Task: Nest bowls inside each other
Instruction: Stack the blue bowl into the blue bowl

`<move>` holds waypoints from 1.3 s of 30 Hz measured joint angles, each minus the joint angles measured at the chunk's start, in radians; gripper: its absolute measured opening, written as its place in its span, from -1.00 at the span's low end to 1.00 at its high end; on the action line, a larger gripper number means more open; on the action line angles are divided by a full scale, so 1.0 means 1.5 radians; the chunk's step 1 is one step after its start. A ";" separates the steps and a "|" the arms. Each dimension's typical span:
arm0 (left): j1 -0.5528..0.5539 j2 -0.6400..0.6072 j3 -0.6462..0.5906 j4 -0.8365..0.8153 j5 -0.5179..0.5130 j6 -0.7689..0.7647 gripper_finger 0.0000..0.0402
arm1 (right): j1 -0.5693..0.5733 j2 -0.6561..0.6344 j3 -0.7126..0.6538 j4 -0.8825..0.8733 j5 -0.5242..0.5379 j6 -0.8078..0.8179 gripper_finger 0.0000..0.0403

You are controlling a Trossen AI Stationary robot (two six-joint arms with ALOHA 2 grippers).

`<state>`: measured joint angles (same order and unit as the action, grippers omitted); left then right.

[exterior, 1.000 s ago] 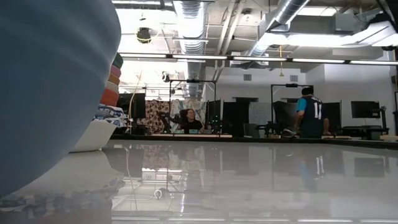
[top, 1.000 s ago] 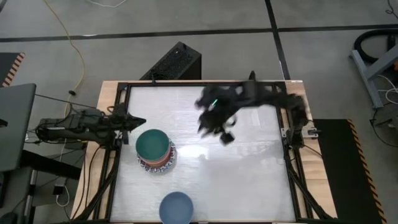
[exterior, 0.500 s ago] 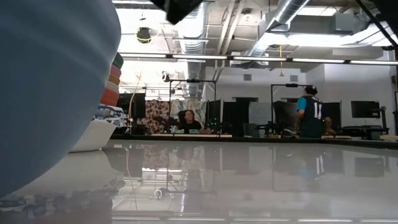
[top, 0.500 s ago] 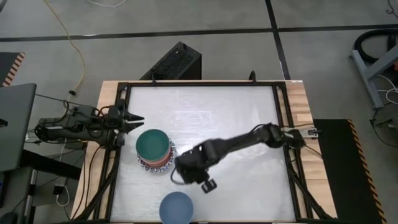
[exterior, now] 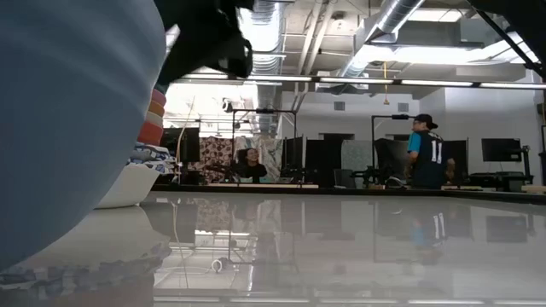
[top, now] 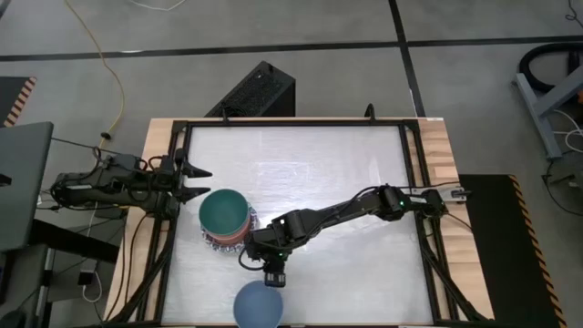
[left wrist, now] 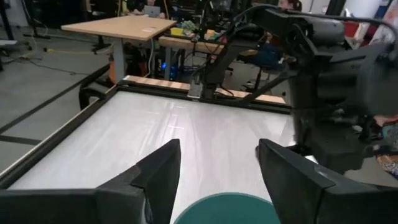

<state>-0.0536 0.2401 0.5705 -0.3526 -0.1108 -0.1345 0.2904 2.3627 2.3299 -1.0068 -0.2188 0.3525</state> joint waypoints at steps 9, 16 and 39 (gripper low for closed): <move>0.000 0.000 0.000 -0.022 0.000 0.002 0.03 | 0.052 -0.003 0.001 0.085 0.042 0.082 -0.13; 0.000 0.000 0.000 -0.026 -0.002 0.004 0.03 | 0.074 0.000 0.000 0.080 0.169 0.087 -0.13; 0.000 0.000 0.000 -0.057 -0.038 0.025 0.03 | 0.068 0.052 0.000 0.053 0.126 0.122 -0.24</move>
<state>-0.0536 0.2405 0.5705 -0.4385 -0.1674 -0.0967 0.3930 2.4413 2.3302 -0.9278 -0.0301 0.5356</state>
